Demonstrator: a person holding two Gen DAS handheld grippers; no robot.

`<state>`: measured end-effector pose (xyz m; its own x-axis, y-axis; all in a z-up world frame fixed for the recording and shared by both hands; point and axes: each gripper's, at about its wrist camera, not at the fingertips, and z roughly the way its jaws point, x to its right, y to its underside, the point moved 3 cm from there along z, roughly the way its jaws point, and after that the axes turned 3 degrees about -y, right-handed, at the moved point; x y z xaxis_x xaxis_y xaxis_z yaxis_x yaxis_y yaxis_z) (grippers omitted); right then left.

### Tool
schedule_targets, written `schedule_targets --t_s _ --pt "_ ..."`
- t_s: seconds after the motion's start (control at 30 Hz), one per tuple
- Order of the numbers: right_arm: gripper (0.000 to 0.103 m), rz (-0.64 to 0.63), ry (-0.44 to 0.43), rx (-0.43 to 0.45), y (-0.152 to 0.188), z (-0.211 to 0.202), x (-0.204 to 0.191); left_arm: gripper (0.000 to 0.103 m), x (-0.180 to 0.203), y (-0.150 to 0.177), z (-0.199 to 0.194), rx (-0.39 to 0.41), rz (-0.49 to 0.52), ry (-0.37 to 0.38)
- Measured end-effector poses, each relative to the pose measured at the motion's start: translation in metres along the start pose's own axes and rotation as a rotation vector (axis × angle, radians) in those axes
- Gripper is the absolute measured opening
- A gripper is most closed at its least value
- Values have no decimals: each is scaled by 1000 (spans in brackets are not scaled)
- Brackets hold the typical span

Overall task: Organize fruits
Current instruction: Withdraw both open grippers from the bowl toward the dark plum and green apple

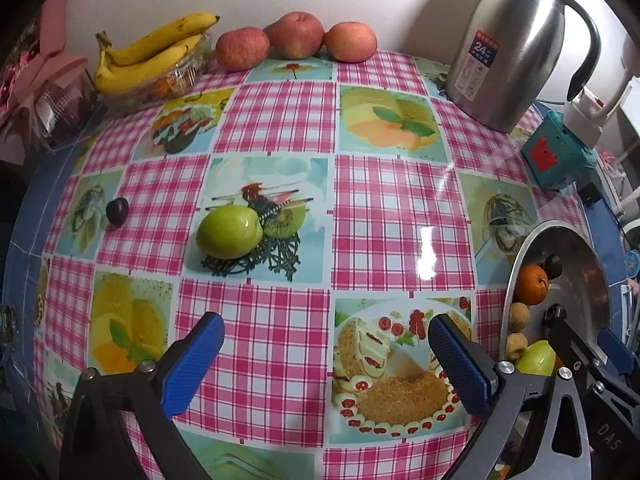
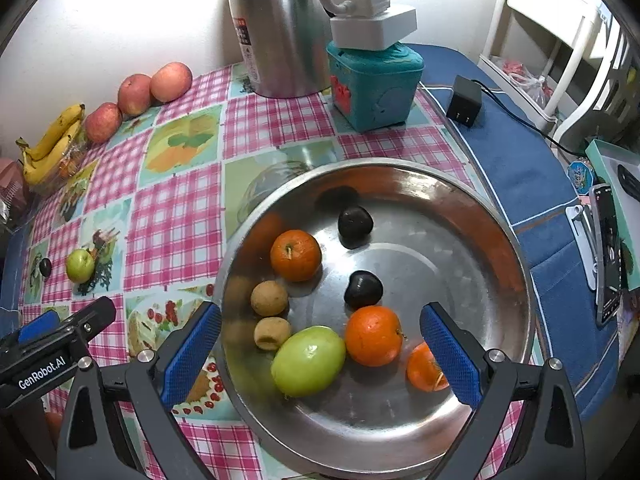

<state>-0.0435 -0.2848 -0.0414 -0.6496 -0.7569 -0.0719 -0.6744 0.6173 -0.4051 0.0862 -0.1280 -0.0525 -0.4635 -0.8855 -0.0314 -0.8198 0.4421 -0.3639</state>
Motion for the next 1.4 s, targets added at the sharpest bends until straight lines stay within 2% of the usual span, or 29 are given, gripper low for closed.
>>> schedule_targets --t_s 0.23,0.6,0.77,1.07,1.4 --pt "100 5 -28 55 -2 -7 -7 103 -7 -4 -4 27 4 2" --pt "100 -3 -1 57 0 -1 -14 103 -27 -9 -5 65 24 -35" --pt "100 8 -23 46 0 3 -22 103 -40 -12 -4 74 32 -50" --pt "100 17 -57 47 -1 4 -44 103 -82 -17 0 74 -14 -65" --pt "100 -53 -108 30 1 7 -99 103 -154 -19 6 70 -115 -115"
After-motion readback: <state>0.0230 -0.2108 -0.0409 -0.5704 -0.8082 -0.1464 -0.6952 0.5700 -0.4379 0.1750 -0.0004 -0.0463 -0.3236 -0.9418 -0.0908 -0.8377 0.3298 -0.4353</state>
